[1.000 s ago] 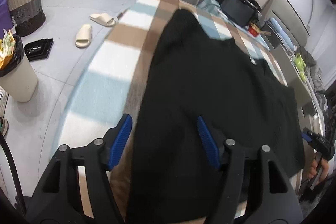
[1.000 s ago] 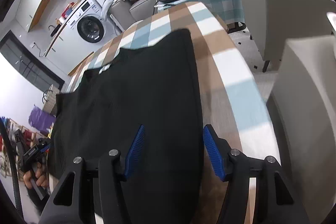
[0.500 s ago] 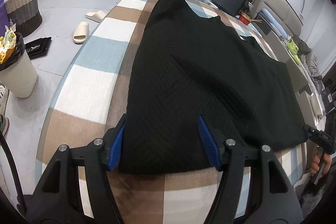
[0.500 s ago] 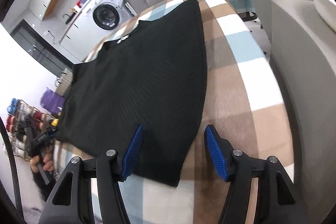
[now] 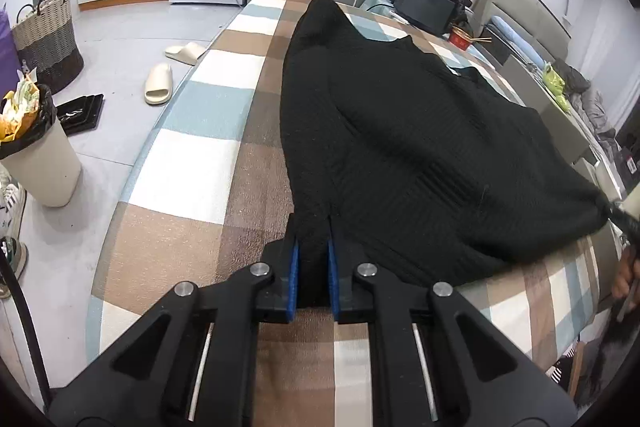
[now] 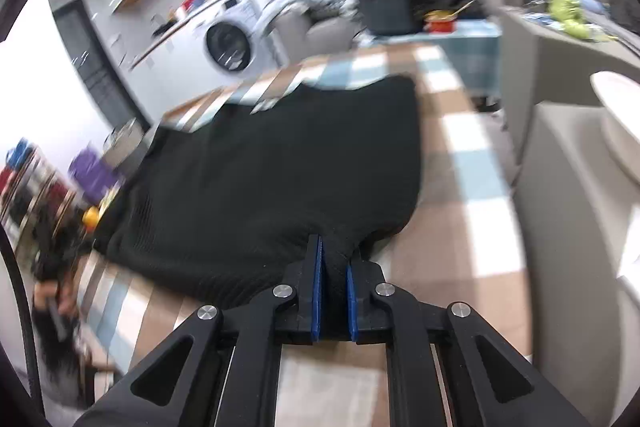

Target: Fold small clothes

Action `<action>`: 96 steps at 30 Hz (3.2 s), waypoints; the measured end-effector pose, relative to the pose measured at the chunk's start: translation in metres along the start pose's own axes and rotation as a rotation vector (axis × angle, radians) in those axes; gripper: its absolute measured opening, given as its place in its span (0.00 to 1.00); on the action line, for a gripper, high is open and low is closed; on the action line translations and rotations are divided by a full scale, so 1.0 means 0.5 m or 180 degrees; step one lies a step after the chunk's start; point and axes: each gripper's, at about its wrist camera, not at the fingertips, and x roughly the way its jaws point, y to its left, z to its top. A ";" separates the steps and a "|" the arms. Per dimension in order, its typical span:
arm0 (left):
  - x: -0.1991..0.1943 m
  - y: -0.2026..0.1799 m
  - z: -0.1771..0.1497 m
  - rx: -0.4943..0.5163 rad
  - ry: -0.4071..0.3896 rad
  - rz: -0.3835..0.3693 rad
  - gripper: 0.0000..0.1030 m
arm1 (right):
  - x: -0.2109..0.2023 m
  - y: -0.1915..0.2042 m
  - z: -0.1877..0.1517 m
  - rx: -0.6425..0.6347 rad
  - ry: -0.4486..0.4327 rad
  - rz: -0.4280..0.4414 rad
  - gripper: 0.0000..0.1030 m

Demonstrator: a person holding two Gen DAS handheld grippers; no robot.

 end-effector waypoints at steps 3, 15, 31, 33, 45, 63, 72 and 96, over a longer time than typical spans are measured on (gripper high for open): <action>-0.006 0.005 -0.005 -0.0007 0.0026 -0.0108 0.08 | 0.023 -0.038 0.002 0.0214 0.0094 -0.0036 0.09; -0.009 0.015 0.012 -0.0279 0.0090 -0.0223 0.43 | 0.048 -0.075 -0.005 0.0553 0.0160 0.0197 0.44; -0.009 -0.026 -0.030 0.0017 0.0134 0.0008 0.11 | 0.054 -0.030 -0.061 0.0056 0.0494 0.0037 0.16; -0.027 -0.023 -0.048 0.0021 0.0157 -0.0018 0.11 | 0.039 -0.028 -0.077 0.0022 0.0558 0.0062 0.16; -0.088 0.017 0.043 -0.0223 -0.0200 0.0093 0.62 | -0.002 -0.069 0.035 0.0339 0.0121 0.0023 0.62; 0.194 -0.029 0.315 0.0141 0.0107 0.0320 0.71 | 0.280 -0.115 0.219 0.0652 0.0300 -0.0101 0.70; 0.213 -0.019 0.313 0.0072 0.0014 0.0167 0.07 | 0.291 -0.090 0.237 0.0279 0.0177 -0.0197 0.07; 0.215 0.056 0.373 -0.0501 -0.0118 0.0365 0.28 | 0.288 -0.109 0.310 0.0630 -0.0137 -0.0442 0.29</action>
